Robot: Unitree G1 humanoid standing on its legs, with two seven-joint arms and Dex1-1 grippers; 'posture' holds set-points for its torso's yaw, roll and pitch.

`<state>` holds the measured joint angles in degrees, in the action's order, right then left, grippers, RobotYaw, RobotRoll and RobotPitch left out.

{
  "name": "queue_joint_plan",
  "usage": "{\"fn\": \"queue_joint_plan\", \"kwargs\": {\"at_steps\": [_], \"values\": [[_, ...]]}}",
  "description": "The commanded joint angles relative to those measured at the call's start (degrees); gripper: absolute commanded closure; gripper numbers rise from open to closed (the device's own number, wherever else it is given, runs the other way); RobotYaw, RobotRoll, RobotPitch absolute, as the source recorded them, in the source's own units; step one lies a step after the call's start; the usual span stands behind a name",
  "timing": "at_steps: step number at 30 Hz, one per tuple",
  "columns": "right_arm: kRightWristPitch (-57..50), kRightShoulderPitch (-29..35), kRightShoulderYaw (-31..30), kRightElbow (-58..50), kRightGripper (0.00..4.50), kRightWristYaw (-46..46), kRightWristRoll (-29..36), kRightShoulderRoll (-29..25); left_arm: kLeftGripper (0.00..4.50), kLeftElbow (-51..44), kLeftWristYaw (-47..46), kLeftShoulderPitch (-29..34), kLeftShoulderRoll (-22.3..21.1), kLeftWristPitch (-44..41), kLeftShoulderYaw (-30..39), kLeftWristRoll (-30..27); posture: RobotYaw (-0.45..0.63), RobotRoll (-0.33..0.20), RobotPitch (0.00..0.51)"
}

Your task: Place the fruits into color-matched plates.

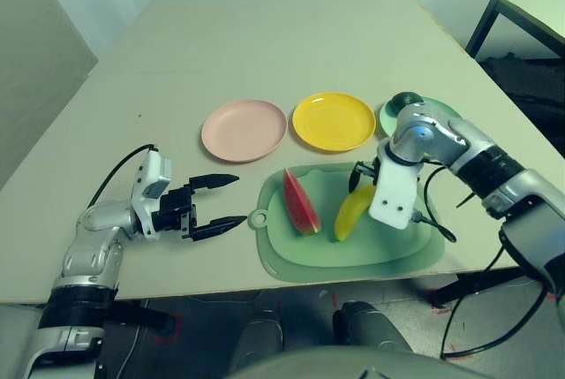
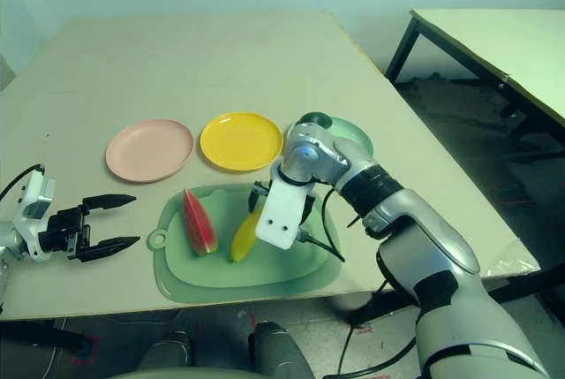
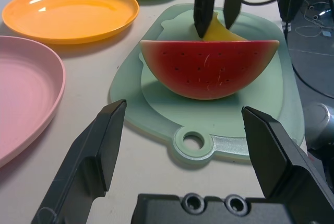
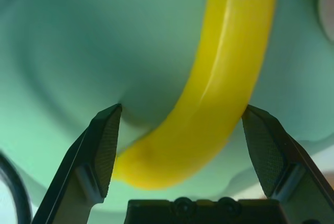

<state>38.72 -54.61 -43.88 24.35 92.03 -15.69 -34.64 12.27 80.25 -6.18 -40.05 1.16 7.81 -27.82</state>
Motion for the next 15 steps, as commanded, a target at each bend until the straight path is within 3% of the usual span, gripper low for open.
{"fn": "queue_joint_plan", "kwargs": {"at_steps": [1,3,6,11,15], "values": [[-5.9,1.6,0.0,-3.8,0.02,0.5,1.6,-0.9,0.00,0.1,0.3,0.0,0.0,0.5,-0.3,0.4,-0.05,0.000,0.050],[-9.0,2.2,0.7,-5.0,0.02,0.5,1.5,-0.6,0.00,0.3,0.4,-0.1,0.0,0.5,-0.3,0.4,-0.05,0.000,0.052],[-11.1,2.6,0.9,-6.0,0.92,0.5,1.1,-0.5,0.00,0.6,0.6,-0.3,0.0,0.7,-0.3,0.5,-0.05,0.000,0.053],[-13.2,3.2,1.4,-7.0,2.80,0.3,0.9,-0.2,0.00,1.6,0.7,-0.6,0.2,1.3,-0.2,0.5,-0.05,0.000,0.052],[-14.2,3.6,0.7,-8.1,2.86,0.5,1.4,-1.6,0.00,2.1,0.8,-0.6,0.3,1.6,-0.2,0.5,-0.05,0.000,0.052]]}}
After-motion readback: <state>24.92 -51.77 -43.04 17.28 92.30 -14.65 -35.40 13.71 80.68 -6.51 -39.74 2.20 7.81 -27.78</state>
